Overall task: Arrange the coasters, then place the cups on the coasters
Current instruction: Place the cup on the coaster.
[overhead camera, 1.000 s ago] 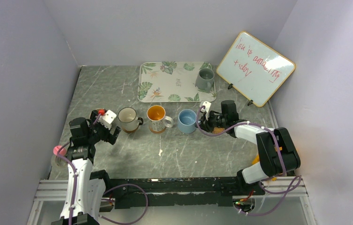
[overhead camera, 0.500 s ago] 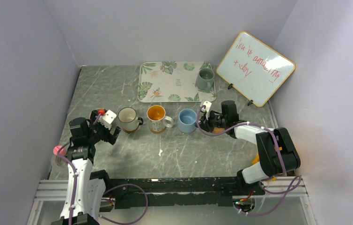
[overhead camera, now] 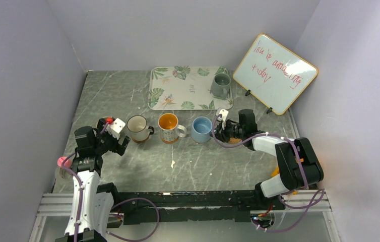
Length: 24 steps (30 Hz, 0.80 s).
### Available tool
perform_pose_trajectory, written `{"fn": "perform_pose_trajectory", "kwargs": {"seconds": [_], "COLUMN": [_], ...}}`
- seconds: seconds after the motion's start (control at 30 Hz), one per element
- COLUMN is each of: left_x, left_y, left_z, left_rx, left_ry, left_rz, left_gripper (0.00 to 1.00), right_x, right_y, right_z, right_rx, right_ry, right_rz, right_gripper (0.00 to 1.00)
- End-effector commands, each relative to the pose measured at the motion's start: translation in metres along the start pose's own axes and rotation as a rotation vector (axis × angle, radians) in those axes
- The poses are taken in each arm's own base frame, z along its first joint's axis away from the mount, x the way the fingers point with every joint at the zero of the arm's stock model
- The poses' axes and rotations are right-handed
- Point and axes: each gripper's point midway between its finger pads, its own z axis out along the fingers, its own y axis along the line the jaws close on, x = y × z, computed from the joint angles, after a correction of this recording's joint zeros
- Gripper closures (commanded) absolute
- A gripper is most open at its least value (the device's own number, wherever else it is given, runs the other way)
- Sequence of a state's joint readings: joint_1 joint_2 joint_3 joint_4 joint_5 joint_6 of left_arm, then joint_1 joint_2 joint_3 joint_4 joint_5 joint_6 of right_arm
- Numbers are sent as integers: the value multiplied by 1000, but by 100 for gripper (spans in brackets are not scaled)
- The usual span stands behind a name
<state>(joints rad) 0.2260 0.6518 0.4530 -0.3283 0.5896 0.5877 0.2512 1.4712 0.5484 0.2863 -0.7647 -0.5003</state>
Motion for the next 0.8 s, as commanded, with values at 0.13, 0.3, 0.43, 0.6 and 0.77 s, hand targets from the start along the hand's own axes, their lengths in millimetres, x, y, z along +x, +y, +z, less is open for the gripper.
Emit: {"fn": "perform_pose_trajectory", "kwargs": {"seconds": [0.13,0.3,0.43,0.6,0.77], "left_x": [-2,-3,-2,-2,-2], "left_y": [-3,-3,-3,-3,-3], "left_z": [0,-1,0,0,0], "left_rx": [20,19,20,21,22], "left_ry": [-16,-17,-16,-16,-16], "left_rz": [11,12,11,11,10], "left_gripper": [4,4,4,4,4], "right_x": [-43,-42,-42,-41,-40], "right_y": [-13,-13,-14,-15,-13], "right_z": [-2,-2,-2,-1,-1], "right_rx": [16,14,8,7,-3], "right_ry": [-125,-118,-109,-100,-94], "right_rz": [-122,-121,-122,-119,-120], "right_gripper": [100,99,92,85,81]}}
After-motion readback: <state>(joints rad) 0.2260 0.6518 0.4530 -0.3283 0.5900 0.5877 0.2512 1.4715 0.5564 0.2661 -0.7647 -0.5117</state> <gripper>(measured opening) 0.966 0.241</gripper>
